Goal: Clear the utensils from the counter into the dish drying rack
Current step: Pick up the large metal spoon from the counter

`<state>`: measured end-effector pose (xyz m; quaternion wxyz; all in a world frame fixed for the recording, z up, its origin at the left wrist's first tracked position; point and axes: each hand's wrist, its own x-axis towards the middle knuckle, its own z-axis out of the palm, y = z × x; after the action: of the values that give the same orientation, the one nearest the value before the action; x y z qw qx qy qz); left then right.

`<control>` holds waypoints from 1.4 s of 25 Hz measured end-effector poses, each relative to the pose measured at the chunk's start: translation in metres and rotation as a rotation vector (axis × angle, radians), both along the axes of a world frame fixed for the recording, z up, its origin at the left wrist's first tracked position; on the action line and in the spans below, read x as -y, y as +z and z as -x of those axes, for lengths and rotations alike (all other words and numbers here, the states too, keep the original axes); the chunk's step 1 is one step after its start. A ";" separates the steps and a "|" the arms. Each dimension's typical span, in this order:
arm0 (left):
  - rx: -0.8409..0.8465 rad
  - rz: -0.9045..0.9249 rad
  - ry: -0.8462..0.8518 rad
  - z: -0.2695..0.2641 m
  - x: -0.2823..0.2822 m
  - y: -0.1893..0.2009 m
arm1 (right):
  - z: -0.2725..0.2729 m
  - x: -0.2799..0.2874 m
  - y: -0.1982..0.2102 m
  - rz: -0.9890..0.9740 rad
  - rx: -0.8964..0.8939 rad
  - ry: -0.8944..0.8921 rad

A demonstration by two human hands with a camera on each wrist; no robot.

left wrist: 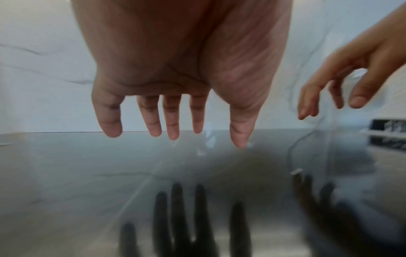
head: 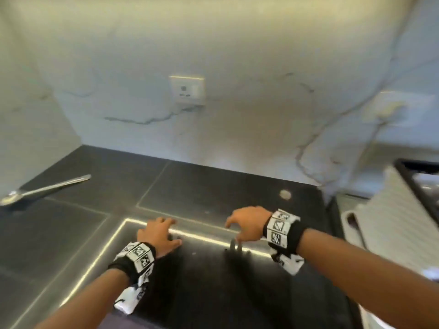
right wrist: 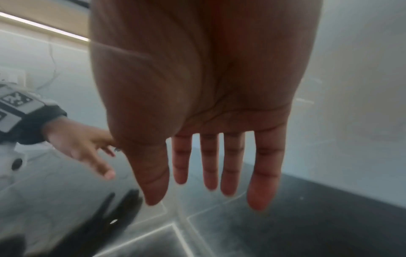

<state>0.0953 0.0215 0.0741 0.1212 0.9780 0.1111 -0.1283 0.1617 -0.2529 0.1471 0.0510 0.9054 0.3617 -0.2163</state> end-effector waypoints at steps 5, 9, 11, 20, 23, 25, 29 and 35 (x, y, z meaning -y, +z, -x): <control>-0.134 -0.037 0.424 0.072 -0.215 -0.012 | 0.004 -0.153 -0.070 -0.104 -0.093 0.052; -0.269 0.096 0.603 0.095 -0.311 -0.021 | -0.004 -0.266 -0.084 -0.172 -0.085 0.131; -0.339 0.148 0.576 0.097 -0.323 -0.028 | -0.014 -0.315 -0.088 -0.187 -0.065 0.178; -0.553 0.162 0.461 0.089 -0.339 -0.038 | -0.094 -0.537 -0.093 -0.197 0.000 0.363; -0.621 0.172 0.430 0.086 -0.346 -0.038 | -0.118 -0.589 -0.094 -0.186 0.049 0.387; -0.640 0.178 0.410 0.084 -0.346 -0.039 | -0.128 -0.619 -0.096 -0.136 0.071 0.369; -0.670 0.153 0.388 0.082 -0.346 -0.037 | -0.135 -0.638 -0.106 -0.041 0.053 0.327; -0.649 0.137 0.384 0.081 -0.344 -0.033 | -0.120 -0.568 -0.110 -0.187 0.139 0.261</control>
<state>0.0143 0.3656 0.0406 0.1667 0.8374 0.3163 -0.4134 0.2821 0.3148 0.0368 0.0189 0.8643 0.4904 -0.1100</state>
